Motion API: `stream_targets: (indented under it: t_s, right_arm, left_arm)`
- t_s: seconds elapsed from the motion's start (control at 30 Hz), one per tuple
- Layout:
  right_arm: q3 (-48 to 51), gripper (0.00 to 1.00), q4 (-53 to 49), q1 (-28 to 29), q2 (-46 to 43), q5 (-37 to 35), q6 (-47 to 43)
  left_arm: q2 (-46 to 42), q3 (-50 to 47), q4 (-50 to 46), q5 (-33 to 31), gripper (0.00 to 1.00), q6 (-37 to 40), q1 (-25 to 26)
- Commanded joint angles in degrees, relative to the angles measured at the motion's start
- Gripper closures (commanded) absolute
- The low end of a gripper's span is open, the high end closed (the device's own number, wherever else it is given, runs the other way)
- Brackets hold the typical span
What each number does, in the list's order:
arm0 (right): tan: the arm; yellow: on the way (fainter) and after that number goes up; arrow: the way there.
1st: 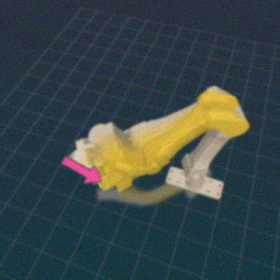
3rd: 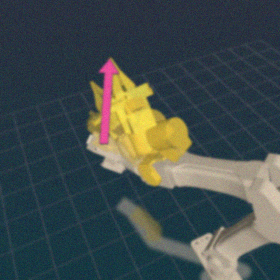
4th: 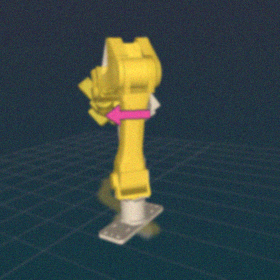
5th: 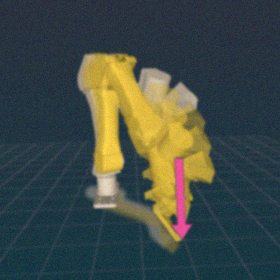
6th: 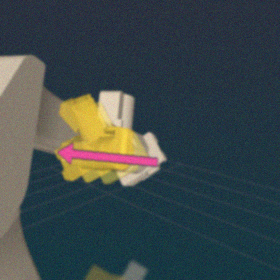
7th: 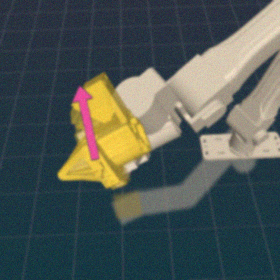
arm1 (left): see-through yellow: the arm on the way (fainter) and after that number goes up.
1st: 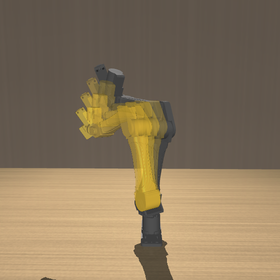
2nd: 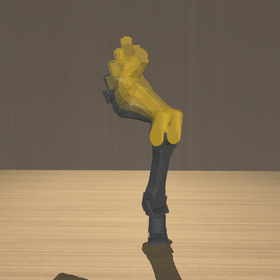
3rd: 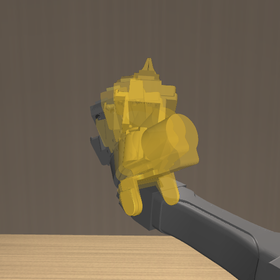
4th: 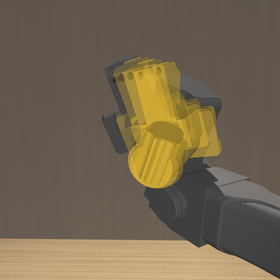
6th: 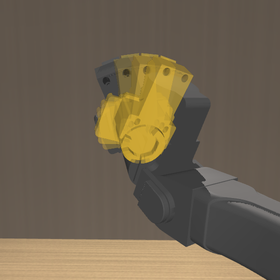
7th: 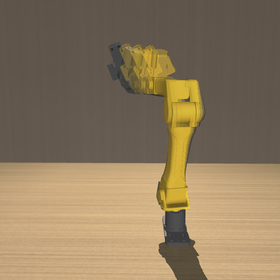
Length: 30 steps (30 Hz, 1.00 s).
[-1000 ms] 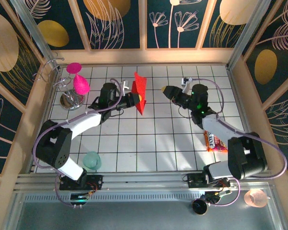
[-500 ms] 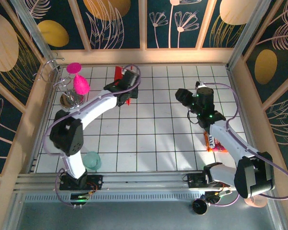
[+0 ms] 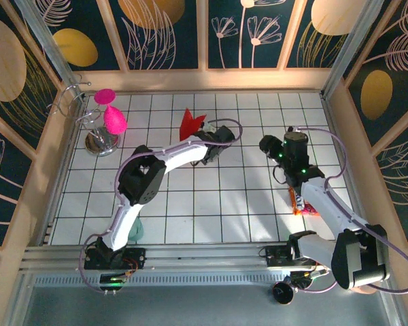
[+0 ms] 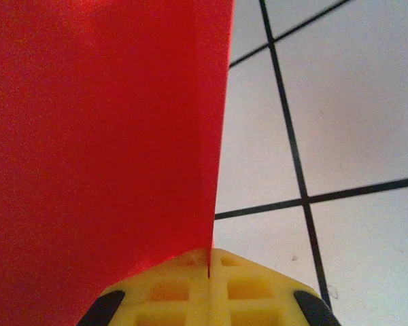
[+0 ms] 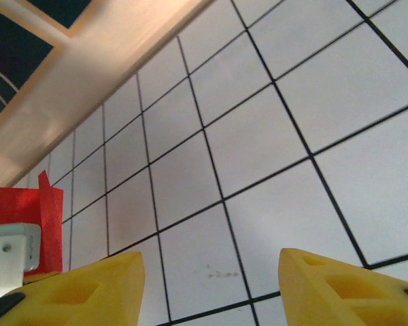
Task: Fold a paper plane with a square sheet of paper (pick it up from the middle)
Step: Turn over the paper at the center of the table.
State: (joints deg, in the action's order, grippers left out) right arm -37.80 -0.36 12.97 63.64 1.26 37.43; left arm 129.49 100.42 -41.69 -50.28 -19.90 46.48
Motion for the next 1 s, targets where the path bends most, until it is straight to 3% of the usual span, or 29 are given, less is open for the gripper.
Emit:
stream_targets:
  t_s: [0.0, 0.17, 0.6, 0.8, 0.97]
  right_arm:
    - [1.86, 0.46, -0.75, -1.45, -2.01, -1.53, 2.35]
    - [3.21, 0.46, -0.4, -3.18, -2.85, -0.85, 3.36]
    - [3.55, 0.46, -0.46, -3.81, -1.71, -1.1, 4.09]
    - [3.09, 0.44, -0.96, -3.83, -1.63, -1.62, 4.19]
    - [2.91, 0.34, 0.35, -3.53, -1.15, 0.36, 1.02]
  left_arm:
    - [3.16, 2.23, -3.69, -4.1, 0.96, -0.23, 1.54]
    - [6.66, 3.24, -4.0, -3.5, 0.95, -2.05, 3.23]
    - [6.61, 3.28, -0.96, 7.76, 0.74, -4.61, 4.32]
    - [1.97, 2.52, 1.84, 18.8, 0.66, -6.54, 4.35]
    - [-6.78, -3.55, 8.49, 33.57, 0.59, -9.52, 4.34]
